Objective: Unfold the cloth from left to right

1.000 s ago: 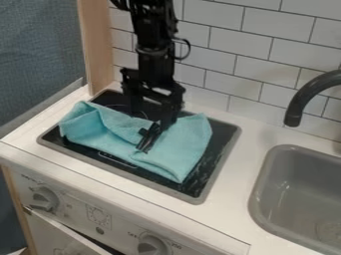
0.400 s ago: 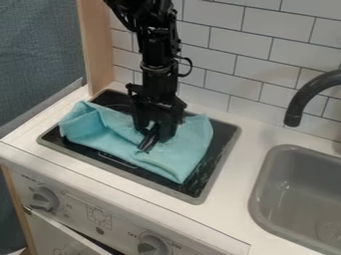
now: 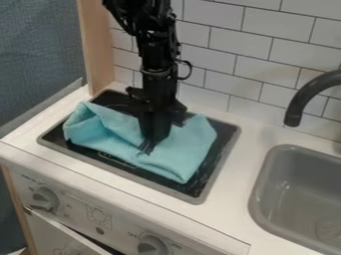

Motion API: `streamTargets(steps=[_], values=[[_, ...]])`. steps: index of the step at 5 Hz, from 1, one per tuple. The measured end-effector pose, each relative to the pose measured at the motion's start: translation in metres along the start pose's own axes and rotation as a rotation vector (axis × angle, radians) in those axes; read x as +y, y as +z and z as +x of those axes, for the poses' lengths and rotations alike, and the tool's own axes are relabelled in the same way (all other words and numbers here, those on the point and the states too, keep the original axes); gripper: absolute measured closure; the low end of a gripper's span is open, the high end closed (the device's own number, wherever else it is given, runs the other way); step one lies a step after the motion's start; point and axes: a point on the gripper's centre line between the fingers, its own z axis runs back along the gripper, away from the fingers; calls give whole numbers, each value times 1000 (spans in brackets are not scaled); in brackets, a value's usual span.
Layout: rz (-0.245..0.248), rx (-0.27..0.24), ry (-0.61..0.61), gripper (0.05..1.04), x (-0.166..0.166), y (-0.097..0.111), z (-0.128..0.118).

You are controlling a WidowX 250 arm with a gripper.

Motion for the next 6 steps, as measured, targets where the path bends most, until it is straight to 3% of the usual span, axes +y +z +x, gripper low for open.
streamTargets(steps=[2, 3, 4, 5, 6], values=[[0, -3, 1, 1004, 0, 0, 0], [3, -36, 1, 1015, -1, 13, 1], [9, -36, 3, 1017, -1, 22, -1], [-10, -89, 7, 1019, -5, 44, 1], [-14, -112, 12, 1019, -11, 58, -1]])
